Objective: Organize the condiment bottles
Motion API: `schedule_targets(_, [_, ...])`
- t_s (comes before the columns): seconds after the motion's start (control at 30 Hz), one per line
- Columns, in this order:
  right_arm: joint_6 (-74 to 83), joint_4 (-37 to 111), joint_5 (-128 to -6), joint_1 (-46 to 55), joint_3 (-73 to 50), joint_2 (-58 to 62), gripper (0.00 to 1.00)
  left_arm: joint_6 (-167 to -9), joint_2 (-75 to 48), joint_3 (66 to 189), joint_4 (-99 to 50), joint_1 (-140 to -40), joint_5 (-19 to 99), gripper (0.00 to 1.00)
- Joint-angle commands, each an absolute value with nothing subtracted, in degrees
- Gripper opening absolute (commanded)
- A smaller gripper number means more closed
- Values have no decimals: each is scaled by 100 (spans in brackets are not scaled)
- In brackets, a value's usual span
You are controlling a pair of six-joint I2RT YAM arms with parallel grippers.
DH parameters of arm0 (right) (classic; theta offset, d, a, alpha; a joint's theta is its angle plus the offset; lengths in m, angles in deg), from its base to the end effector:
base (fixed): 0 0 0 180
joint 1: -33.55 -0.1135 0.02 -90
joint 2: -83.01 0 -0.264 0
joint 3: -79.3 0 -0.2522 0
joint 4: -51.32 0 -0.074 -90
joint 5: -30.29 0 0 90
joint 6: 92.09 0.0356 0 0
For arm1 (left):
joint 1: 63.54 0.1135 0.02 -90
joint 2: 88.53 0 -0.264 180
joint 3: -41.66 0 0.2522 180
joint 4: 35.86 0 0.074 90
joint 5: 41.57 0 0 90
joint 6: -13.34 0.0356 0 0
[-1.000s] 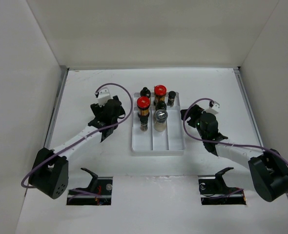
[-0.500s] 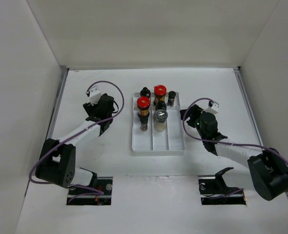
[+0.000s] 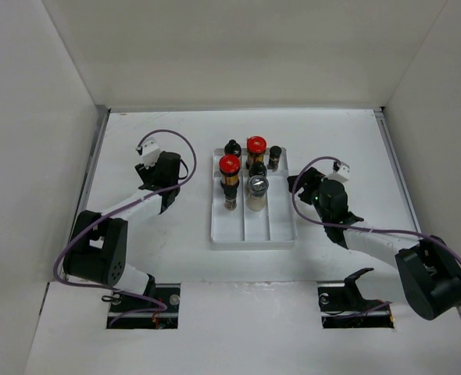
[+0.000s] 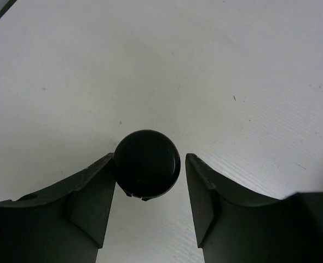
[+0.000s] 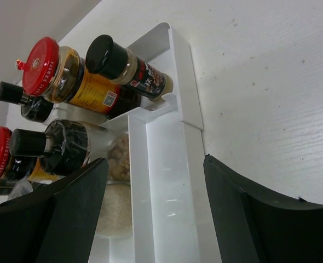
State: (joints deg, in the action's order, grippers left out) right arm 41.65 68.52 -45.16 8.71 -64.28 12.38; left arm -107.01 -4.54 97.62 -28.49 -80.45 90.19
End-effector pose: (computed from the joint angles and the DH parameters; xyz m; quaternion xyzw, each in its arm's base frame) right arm 0.2258 0.0947 0.1890 0.2052 0.7742 0.2483 0.5448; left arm 0.2910 -0.0637 0.1993 -0.2595 0.8054 0.1184 0.5195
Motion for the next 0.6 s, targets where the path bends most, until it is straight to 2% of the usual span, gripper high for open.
schedule_targets(0.0, [4150, 7201, -4556, 828, -6215, 1244, 77, -10707, -477, 10025, -3203, -7984, 9044, 48])
schedule_targets(0.23, [4150, 7201, -4574, 828, -6206, 1226, 77, -10681, -661, 9920, -3168, -8019, 9044, 32])
schedule_targets(0.57, [4159, 7201, -4574, 828, -6241, 1279, 77, -10654, -1925, 9638, -2449, -8897, 8737, 30])
